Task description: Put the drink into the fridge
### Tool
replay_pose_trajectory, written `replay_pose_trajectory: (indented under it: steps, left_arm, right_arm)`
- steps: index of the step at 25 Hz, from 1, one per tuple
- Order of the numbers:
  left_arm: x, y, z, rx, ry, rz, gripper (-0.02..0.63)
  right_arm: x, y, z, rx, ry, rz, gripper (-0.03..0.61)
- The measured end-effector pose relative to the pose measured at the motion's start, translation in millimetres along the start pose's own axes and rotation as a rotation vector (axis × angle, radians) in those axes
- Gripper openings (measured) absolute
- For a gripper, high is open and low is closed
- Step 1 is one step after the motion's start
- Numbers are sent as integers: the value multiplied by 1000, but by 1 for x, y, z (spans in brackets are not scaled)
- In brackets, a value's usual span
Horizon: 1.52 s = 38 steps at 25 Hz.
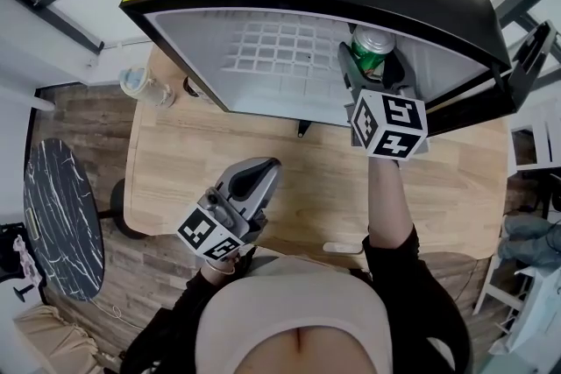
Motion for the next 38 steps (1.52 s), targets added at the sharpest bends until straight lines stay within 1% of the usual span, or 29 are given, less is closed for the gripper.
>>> replay_pose_trajectory:
  steps: [2,11,20,23,29,38]
  left_arm:
    - [1,0,0,-2,-4,3,12]
    - [0,-6,5,-19,-17,-2,12]
    - [-1,-4,9,-8,-19,-6,12]
    - [-1,-5,12,-6,-20,-5,12]
    - [1,-4,16,3,-31,-7,13]
    - [9,0,20,25,-48,-3,12]
  right_arm:
    - [0,0,-2,-17,-2,3,344]
    - [0,-1,-3,-31,-12,6,344]
    - [-4,-3,-5,-17,-15,4,344]
    - [-9,-7,-6,-3,-26,0,345]
    - [-28,-10,-8,82,-7,30,345]
    - [-67,-16,-23,116,29,54,344]
Point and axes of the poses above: the fingertips, and each gripper's own axes: x forward along the fingers, z to its right, y out of its top, the point moved 7 cm from there along -x, backward along the fingers, and after that the axes turned 7 degrees about -x, right-handed, at the moved point
